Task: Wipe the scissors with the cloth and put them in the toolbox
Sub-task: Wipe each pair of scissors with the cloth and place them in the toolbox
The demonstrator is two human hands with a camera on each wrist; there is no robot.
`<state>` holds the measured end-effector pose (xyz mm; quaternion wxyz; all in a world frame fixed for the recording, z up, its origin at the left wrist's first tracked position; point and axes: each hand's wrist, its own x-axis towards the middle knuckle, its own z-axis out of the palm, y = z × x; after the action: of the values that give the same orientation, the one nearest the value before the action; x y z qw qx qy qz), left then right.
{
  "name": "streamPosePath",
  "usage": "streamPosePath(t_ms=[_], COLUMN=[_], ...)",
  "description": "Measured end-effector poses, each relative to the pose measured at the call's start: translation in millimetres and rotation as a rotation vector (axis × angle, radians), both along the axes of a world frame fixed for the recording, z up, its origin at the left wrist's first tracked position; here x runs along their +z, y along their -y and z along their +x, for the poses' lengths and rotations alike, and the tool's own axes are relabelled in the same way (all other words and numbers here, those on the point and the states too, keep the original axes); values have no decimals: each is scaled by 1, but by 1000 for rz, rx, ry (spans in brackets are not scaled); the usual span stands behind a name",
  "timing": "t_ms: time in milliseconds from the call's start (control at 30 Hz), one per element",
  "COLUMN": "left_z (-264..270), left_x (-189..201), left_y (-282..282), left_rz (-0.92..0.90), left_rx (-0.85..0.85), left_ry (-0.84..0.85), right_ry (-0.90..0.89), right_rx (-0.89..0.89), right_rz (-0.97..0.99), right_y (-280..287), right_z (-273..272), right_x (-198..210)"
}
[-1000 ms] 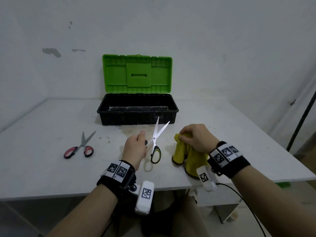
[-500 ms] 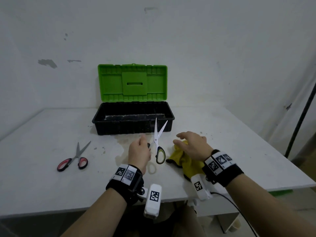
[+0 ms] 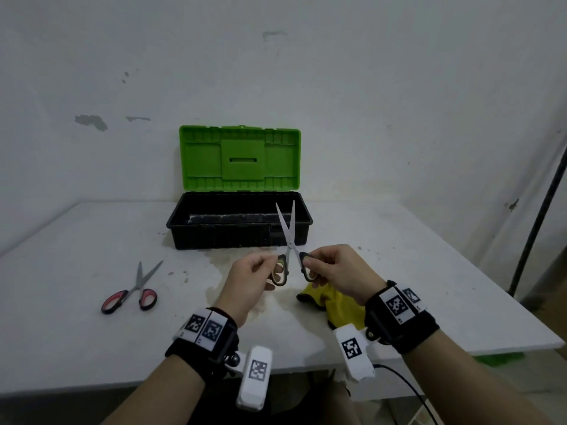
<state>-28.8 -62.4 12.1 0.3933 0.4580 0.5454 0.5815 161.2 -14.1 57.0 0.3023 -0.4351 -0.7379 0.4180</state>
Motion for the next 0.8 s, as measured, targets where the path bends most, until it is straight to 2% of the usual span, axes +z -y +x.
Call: streamPosePath(t_ms=[133,500,633,800], left_z=[-11,-4,-5,-12], left_x=[1,0,4,21], left_y=[3,4,-1,-12], left_rz=[-9,-43,-45,-14], left_rx=[-86,-21,26,36], left_ry=[32,141,138,82], right_ry=[-4,-148,-42,184], right_rx=[0,-96,-246,-275], right_rz=[13,-35,231,450], right_y=[2,12,10,2], right_z=[-6,-27,-35,-55], right_x=[-3,-21,-21,-16])
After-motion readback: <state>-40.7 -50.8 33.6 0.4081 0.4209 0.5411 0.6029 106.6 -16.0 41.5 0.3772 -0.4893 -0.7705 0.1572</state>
